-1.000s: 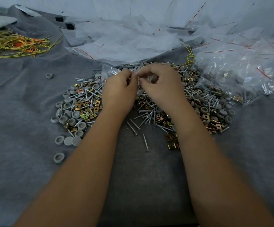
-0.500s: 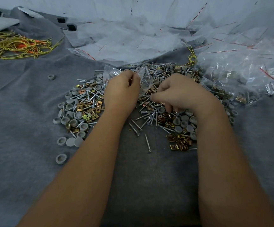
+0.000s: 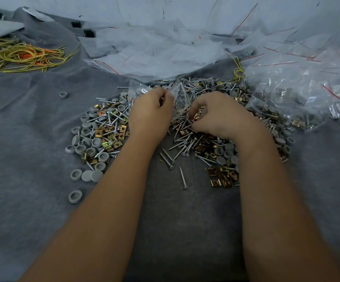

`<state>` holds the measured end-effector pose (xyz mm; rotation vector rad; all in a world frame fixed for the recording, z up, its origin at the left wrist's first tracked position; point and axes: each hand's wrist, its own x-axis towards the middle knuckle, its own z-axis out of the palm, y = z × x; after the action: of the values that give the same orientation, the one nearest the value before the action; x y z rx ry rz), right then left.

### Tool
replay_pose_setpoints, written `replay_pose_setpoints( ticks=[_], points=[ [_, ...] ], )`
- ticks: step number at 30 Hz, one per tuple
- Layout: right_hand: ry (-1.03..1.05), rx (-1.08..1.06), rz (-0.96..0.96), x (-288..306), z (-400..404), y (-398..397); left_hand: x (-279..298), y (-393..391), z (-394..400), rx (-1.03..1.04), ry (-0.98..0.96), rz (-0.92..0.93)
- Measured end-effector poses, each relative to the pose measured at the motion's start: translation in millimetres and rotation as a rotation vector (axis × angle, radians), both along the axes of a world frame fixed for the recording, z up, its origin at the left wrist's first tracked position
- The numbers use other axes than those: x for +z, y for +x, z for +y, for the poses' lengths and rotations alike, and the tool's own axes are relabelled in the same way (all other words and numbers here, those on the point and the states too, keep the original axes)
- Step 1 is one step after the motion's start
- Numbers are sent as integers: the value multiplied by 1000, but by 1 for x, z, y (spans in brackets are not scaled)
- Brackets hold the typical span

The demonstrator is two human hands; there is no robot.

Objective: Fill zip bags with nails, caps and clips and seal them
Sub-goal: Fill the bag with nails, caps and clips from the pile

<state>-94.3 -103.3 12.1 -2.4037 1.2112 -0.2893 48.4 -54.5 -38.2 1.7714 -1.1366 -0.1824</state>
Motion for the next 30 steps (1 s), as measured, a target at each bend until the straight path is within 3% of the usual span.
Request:
replay_pose_setpoints(
  ticks=[9, 15, 17, 22, 26, 30],
  points=[
    [-209, -132, -244, -11, -7, 3, 0, 1, 1, -7, -2, -9],
    [-146, -55, -666, -8, -3, 11, 0, 0, 2, -5, 10, -29],
    [-124, 4, -724, -9, 1, 15, 1, 0, 2, -10, 6, -27],
    [-168, 29, -565, -21, 0, 21, 0, 1, 1, -12, 0, -29],
    [-217, -80, -592, -14, -2, 15, -1, 1, 1, -11, 5, -26],
    [-310, -223, -323, -7, -3, 4, -1, 1, 1, -10, 10, -16]
  ],
)
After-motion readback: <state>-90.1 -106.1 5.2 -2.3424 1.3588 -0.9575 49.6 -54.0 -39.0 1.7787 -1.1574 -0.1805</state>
